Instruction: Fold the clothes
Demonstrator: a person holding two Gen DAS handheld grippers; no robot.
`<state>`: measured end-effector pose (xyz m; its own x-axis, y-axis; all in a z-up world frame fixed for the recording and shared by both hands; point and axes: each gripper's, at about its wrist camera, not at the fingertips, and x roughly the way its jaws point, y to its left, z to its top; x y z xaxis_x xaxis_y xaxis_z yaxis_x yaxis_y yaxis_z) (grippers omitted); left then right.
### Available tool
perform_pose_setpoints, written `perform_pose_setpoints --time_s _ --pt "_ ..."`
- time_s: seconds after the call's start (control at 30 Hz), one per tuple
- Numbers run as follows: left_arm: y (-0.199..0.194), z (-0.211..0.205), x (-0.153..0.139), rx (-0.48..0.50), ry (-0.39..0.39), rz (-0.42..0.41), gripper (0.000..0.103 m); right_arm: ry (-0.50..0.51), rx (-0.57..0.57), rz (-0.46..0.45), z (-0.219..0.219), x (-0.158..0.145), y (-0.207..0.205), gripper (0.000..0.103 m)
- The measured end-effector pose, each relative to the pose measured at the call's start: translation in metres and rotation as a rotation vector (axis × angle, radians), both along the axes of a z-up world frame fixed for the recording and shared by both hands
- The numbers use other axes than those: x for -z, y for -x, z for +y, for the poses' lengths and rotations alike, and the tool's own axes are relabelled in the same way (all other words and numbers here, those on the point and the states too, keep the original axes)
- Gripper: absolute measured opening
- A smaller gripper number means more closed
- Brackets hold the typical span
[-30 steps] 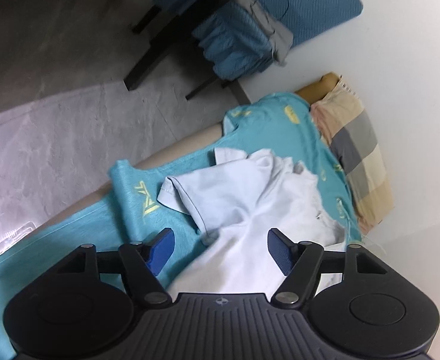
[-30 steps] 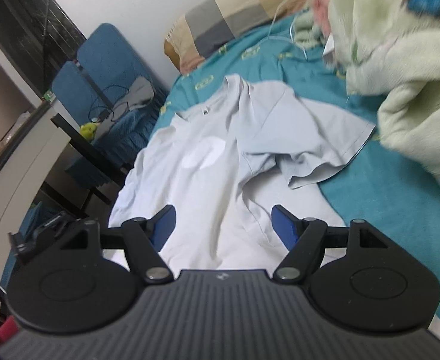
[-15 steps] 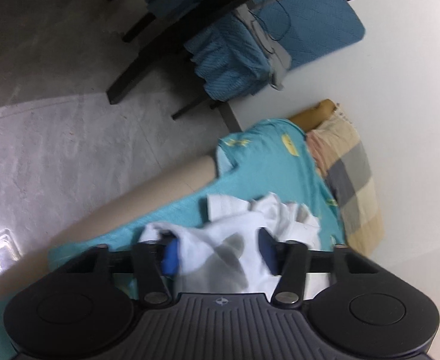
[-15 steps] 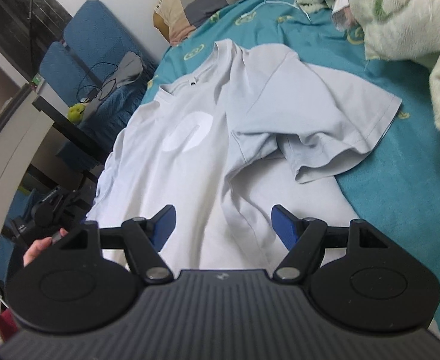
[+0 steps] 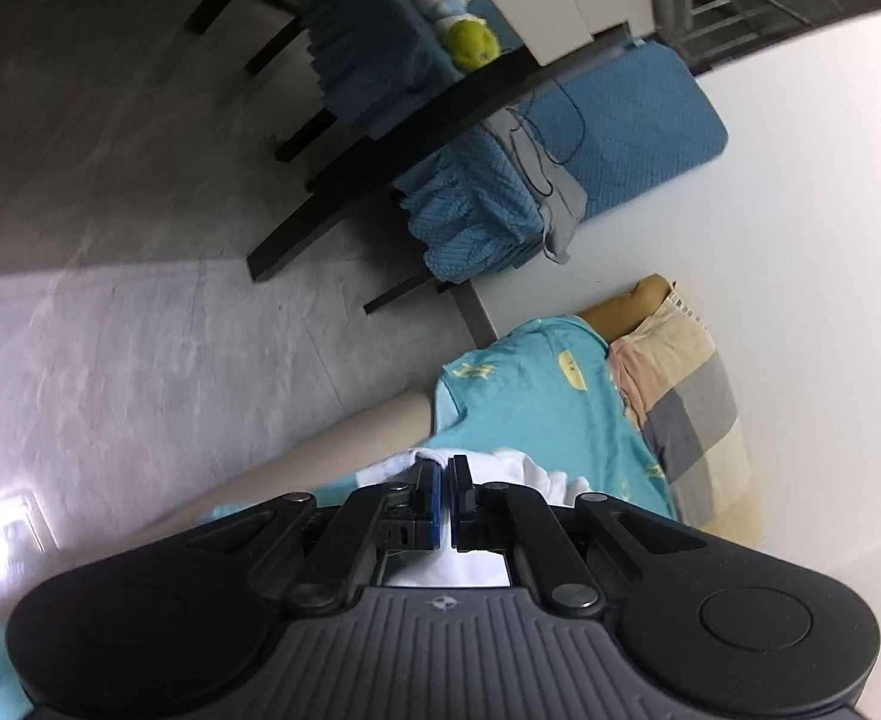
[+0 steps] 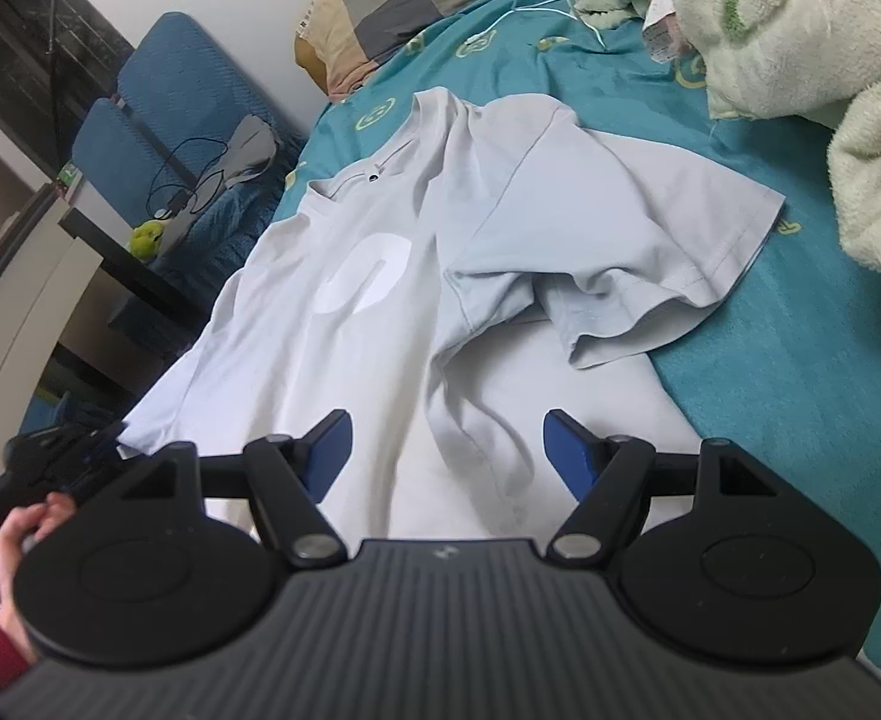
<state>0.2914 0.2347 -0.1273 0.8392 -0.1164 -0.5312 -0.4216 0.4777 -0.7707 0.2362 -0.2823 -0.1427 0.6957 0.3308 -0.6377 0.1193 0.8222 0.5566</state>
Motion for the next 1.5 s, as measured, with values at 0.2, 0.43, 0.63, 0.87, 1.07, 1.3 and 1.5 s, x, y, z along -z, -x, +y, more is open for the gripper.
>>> perform_pose_setpoints --time_s 0.2,0.43,0.63,0.87,1.07,1.3,1.5 --pt "-0.004 0.009 0.016 -0.012 -0.033 0.104 0.005 -0.007 0.002 0.007 -0.001 0.001 0.001 0.072" --pt "0.007 -0.036 -0.03 0.179 -0.322 0.111 0.028 0.02 0.039 -0.029 -0.01 -0.004 -0.001 0.072" --pt "0.06 -0.128 -0.082 0.415 -0.56 0.046 0.059 -0.025 0.155 -0.025 -0.043 -0.001 0.001 0.074" --pt "0.123 -0.21 -0.069 0.631 -0.678 0.061 0.071 -0.173 0.213 0.032 -0.07 0.011 0.008 0.074" --pt "0.107 -0.222 -0.043 0.669 -0.749 0.144 0.071 -0.011 0.064 0.037 -0.055 -0.01 0.015 0.074" --pt "0.131 -0.183 -0.041 0.682 -0.782 0.266 0.071 0.105 -0.06 0.066 -0.058 -0.044 0.059 0.073" --pt "0.168 -0.147 -0.035 0.749 -0.728 0.462 0.072 0.206 -0.179 0.164 -0.076 -0.065 0.096 0.072"
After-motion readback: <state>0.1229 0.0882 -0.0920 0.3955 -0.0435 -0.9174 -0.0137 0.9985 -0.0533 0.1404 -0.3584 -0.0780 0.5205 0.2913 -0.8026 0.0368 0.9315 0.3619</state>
